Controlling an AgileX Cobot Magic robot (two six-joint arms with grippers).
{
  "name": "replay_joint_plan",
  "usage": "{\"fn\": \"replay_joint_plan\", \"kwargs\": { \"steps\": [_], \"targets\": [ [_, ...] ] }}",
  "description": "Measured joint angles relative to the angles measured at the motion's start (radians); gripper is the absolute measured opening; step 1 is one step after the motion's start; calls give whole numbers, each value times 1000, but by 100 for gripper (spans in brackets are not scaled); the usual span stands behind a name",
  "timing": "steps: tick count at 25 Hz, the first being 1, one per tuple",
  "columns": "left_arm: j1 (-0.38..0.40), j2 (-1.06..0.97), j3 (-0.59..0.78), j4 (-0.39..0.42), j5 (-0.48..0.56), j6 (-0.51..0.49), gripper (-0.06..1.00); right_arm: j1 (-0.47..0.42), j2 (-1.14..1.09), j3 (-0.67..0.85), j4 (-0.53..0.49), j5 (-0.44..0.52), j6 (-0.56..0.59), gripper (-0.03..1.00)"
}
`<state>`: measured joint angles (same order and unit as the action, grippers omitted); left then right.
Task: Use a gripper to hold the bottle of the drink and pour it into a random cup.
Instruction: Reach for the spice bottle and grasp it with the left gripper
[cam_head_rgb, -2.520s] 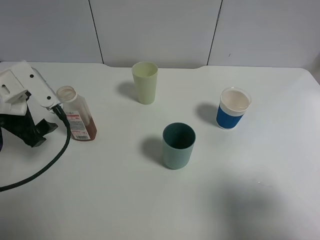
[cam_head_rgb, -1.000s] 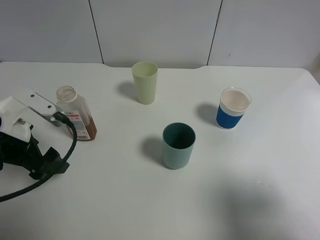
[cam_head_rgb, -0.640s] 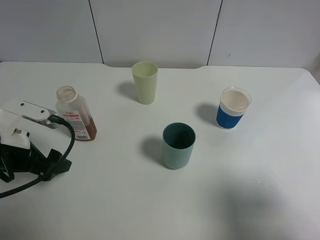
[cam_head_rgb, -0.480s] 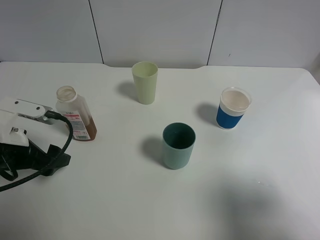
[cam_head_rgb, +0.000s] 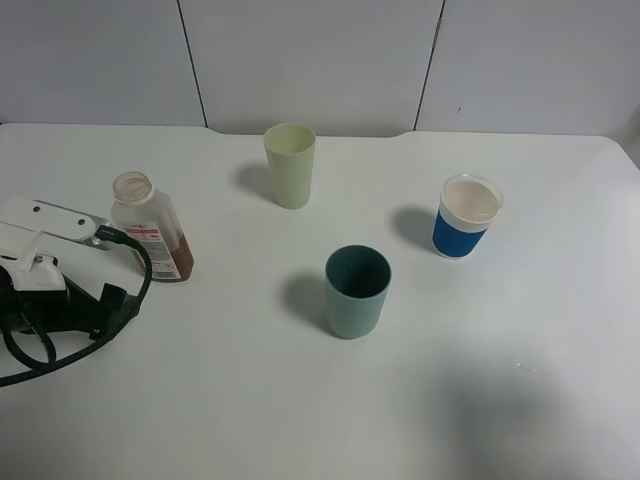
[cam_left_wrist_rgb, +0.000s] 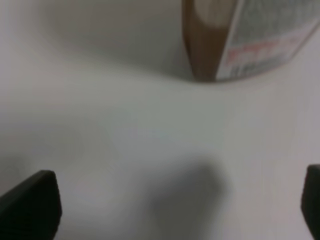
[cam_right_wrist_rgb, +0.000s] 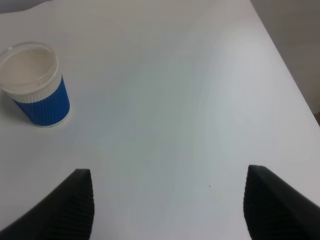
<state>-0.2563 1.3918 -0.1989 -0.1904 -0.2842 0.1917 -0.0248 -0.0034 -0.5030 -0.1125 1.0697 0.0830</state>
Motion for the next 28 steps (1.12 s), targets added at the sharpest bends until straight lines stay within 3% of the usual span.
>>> {"fn": "replay_joint_plan", "kwargs": {
  "steps": [4, 9, 18, 28],
  "targets": [
    [0, 75, 1, 112, -139, -114, 96, 0, 0, 0, 0, 0, 0, 63],
    [0, 155, 3, 205, -301, -183, 96, 0, 0, 0, 0, 0, 0, 63],
    [0, 249, 2, 226, -516, -217, 96, 0, 0, 0, 0, 0, 0, 63],
    [0, 325, 2, 237, -646, -205, 96, 0, 0, 0, 0, 0, 0, 63]
  ]
}}
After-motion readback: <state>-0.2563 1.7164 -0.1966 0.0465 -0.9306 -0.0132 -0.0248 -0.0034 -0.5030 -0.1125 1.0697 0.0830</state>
